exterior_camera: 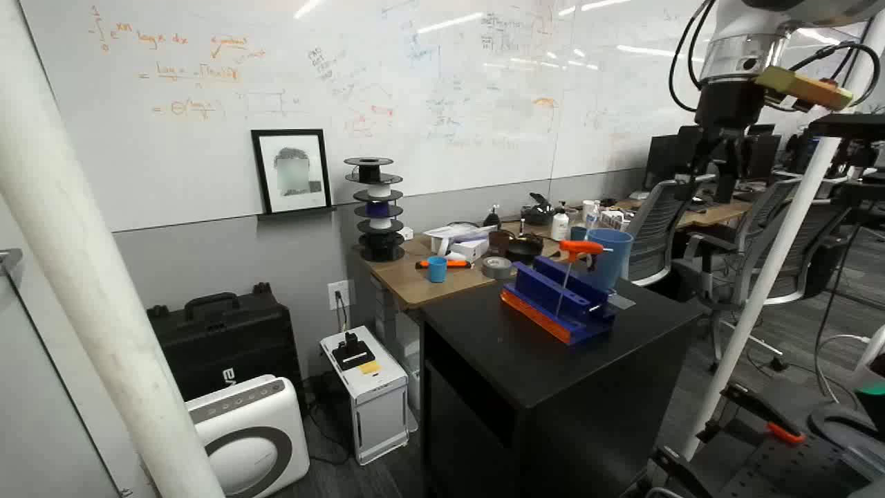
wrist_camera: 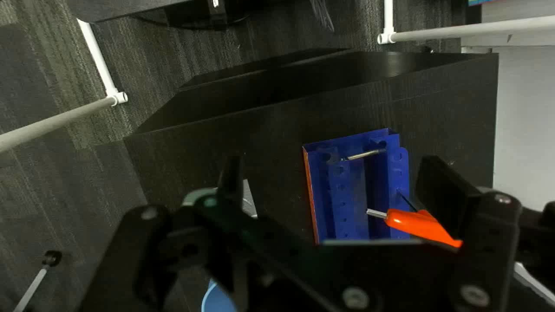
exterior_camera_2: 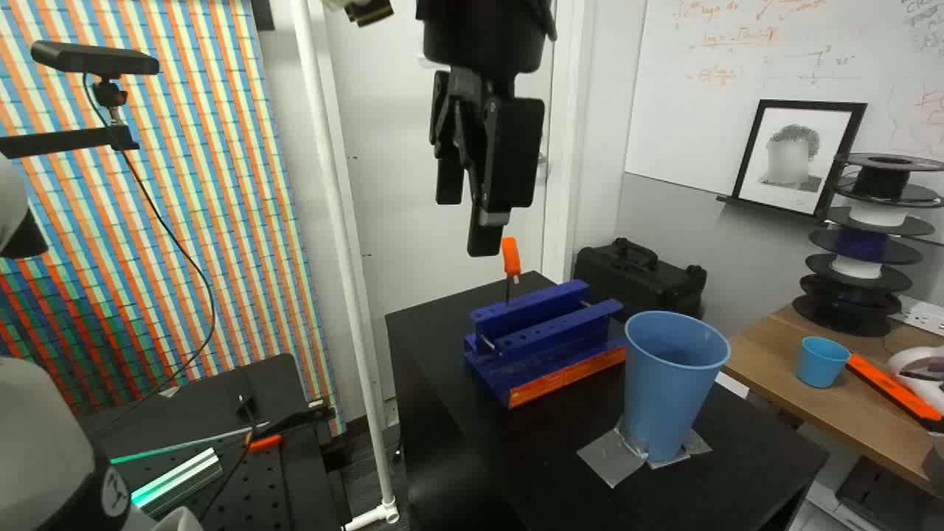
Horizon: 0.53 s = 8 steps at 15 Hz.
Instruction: Put the orange object inside the blue cup
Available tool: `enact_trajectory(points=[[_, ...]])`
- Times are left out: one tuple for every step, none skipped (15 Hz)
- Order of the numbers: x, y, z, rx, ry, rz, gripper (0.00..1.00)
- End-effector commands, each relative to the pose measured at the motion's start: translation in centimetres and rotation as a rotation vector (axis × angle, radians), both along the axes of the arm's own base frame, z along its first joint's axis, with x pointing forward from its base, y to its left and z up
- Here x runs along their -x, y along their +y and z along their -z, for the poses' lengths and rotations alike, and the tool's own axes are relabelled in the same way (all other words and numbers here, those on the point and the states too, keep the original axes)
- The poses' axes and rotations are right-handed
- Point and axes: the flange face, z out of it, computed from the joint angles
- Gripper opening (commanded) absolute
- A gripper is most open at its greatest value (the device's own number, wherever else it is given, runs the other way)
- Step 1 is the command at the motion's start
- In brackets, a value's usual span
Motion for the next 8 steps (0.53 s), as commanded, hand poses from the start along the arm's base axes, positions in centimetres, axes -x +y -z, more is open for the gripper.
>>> enact_trajectory(points=[[-0.07, -0.04, -0.22, 0.000, -0.003, 0.000, 1.00], [-0.11, -0.06, -0.38, 0.001, -0.007, 0.000, 1.00], [-0.13, -0.06, -0.49, 0.001, -0.009, 0.000, 1.00], [-0.14, -0.07, -0.53, 0.002, -0.010, 0.000, 1.00], [-0.14, -0.07, -0.53, 0.002, -0.010, 0.000, 1.00], [-0.14, -0.07, -0.53, 0.002, -0.010, 0.000, 1.00], [-0.14, -0.07, -0.53, 0.002, -0.010, 0.000, 1.00], [-0.14, -0.07, -0.53, 0.002, -0.010, 0.000, 1.00]])
